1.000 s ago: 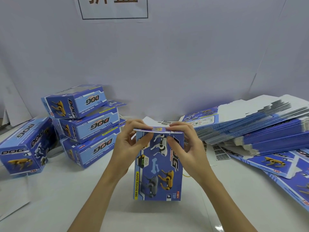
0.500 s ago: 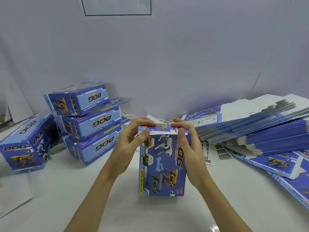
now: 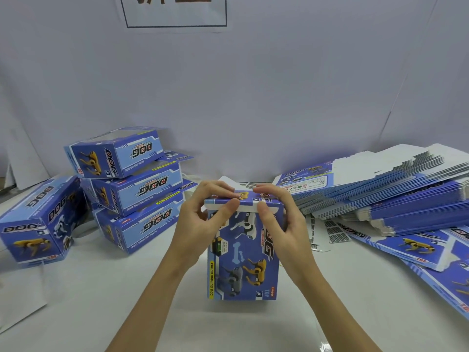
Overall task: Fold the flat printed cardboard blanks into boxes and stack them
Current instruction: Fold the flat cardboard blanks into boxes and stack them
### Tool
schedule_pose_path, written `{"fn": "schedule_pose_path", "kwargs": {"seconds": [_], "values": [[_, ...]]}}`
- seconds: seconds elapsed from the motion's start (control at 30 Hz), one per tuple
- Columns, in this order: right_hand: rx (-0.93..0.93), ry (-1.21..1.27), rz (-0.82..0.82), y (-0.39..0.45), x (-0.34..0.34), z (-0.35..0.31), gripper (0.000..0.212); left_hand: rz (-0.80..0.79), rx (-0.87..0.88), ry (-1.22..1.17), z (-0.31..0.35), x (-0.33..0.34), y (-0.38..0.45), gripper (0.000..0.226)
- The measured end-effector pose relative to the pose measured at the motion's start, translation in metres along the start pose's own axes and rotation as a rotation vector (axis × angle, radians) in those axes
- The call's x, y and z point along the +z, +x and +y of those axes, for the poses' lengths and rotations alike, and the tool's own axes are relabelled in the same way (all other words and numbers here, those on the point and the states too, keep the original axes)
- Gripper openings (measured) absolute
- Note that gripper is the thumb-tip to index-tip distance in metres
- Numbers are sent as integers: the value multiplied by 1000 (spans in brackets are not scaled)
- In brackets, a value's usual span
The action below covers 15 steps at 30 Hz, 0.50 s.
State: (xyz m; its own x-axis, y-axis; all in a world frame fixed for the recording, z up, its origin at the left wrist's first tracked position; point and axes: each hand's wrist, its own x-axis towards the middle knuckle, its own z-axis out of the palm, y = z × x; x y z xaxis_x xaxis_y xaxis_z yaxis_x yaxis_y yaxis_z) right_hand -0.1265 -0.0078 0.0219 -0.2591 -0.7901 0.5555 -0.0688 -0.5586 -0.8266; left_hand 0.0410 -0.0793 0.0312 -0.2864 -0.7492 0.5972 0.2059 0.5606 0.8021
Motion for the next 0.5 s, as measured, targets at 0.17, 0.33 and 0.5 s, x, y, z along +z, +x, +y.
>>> {"fn": "schedule_pose_path", "kwargs": {"seconds": [0.17, 0.33, 0.5], "values": [[-32, -19, 42, 5, -4, 1, 19, 54, 27, 46, 0, 6, -1, 33], [-48, 57, 314, 3, -3, 2, 32, 32, 101, 464, -8, 10, -2, 99], [57, 121, 288, -1, -2, 9, 36, -78, 106, 842, -13, 31, -12, 141]]}}
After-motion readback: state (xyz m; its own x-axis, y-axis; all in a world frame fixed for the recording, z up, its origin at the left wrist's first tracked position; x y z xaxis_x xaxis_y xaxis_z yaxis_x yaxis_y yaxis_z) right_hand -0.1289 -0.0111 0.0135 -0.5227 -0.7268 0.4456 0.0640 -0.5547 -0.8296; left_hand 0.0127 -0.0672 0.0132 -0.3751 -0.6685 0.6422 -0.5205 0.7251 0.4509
